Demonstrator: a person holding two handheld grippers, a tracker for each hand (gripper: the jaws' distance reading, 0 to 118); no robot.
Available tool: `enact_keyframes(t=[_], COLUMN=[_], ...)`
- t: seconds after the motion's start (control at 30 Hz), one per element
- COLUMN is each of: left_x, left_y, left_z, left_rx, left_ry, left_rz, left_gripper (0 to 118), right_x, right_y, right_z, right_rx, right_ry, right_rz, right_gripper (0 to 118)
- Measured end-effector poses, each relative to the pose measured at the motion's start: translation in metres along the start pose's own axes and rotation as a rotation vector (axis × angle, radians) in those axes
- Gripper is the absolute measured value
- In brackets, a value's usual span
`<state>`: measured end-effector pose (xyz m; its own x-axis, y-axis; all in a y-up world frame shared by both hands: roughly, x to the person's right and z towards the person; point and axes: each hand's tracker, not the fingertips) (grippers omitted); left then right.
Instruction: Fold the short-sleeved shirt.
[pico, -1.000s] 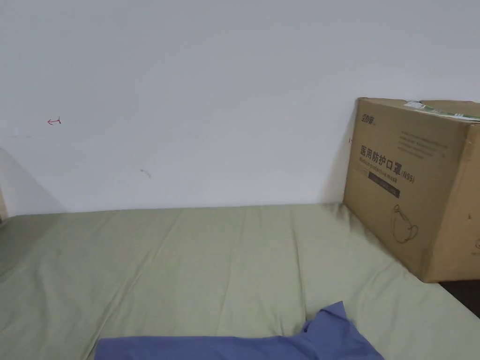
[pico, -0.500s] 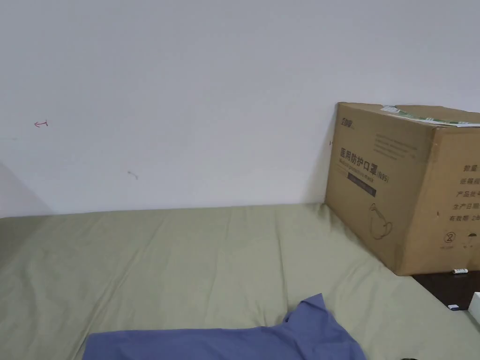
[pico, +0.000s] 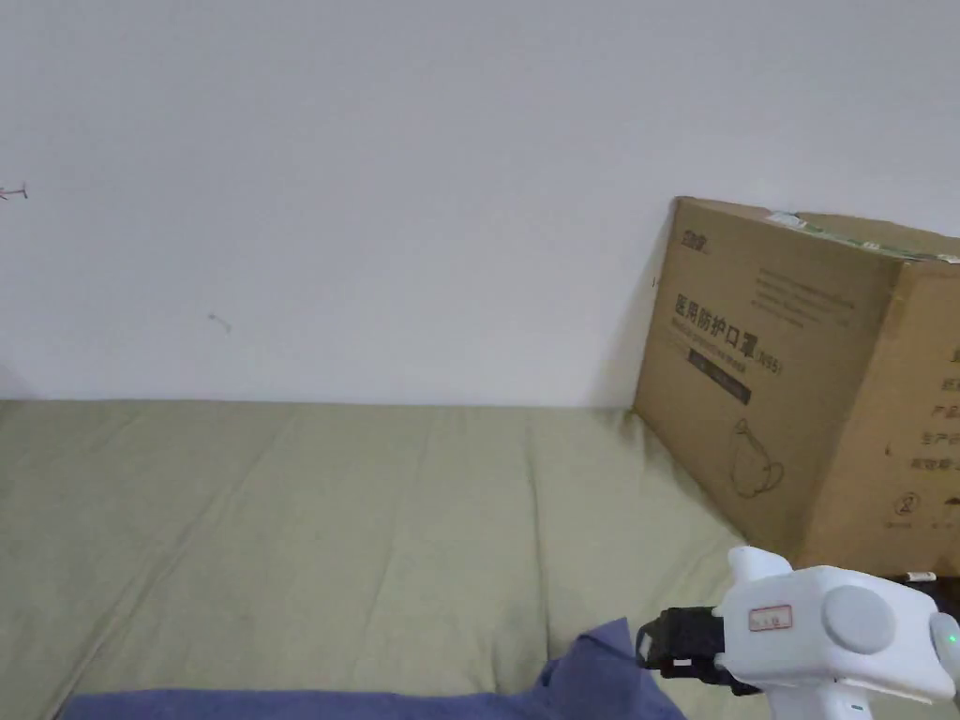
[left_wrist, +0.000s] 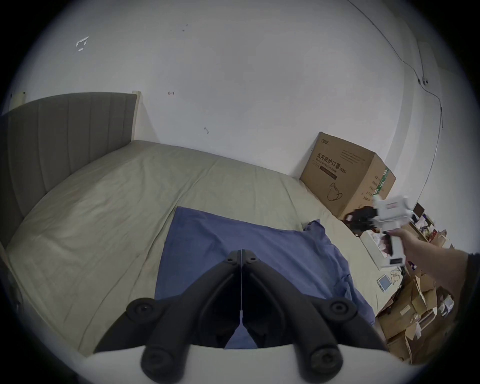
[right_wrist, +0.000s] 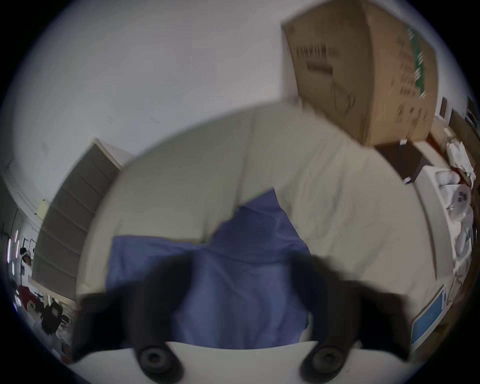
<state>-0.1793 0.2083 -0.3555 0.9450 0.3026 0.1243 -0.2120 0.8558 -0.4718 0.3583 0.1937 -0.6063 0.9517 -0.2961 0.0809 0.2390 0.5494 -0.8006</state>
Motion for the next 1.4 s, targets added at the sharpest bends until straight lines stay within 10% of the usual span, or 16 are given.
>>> enact_keyframes(t=[0.23, 0.53, 0.63, 0.73, 0.8, 0.93, 0.97, 1.07, 1.4], left_x=[-0.025, -0.050, -0.066, -0.095, -0.116, -0.144, -0.147, -0.157, -0.145], left_y=[-0.002, -0.009, 0.011, 0.039, 0.057, 0.085, 0.090, 0.099, 0.061], left_z=[-0.025, -0.057, -0.083, -0.125, -0.156, -0.220, -0.238, -0.283, -0.388], left_rx=[-0.044, -0.114, -0.130, -0.253, -0.295, -0.393, -0.420, -0.462, -0.646], left_ry=[0.055, 0.080, 0.034, -0.030, -0.020, 0.086, 0.108, 0.104, 0.289], left_rz=[0.033, 0.026, 0.008, 0.067, 0.148, 0.159, 0.129, 0.117, -0.136], left_gripper=[0, 0, 0, 0, 1, 4, 10, 107, 117], right_x=[0.028, 0.018, 0.026, 0.036, 0.046, 0.039, 0.039, 0.022, 0.019], right_y=[0.016, -0.016, -0.003, 0.003, 0.008, 0.004, 0.003, -0.010, -0.017], right_z=[-0.117, -0.132, -0.123, -0.109, -0.106, -0.102, -0.101, -0.098, -0.109], right_rx=[-0.234, -0.266, -0.227, -0.171, -0.168, -0.126, -0.116, -0.136, -0.182], right_ry=[-0.201, -0.224, -0.216, -0.127, -0.052, -0.090, -0.078, -0.071, -0.057], right_rz=[0.050, 0.134, 0.097, 0.006, -0.058, 0.065, 0.077, 0.095, 0.083], right_gripper=[117, 105, 74, 0, 0, 0, 0, 0, 0])
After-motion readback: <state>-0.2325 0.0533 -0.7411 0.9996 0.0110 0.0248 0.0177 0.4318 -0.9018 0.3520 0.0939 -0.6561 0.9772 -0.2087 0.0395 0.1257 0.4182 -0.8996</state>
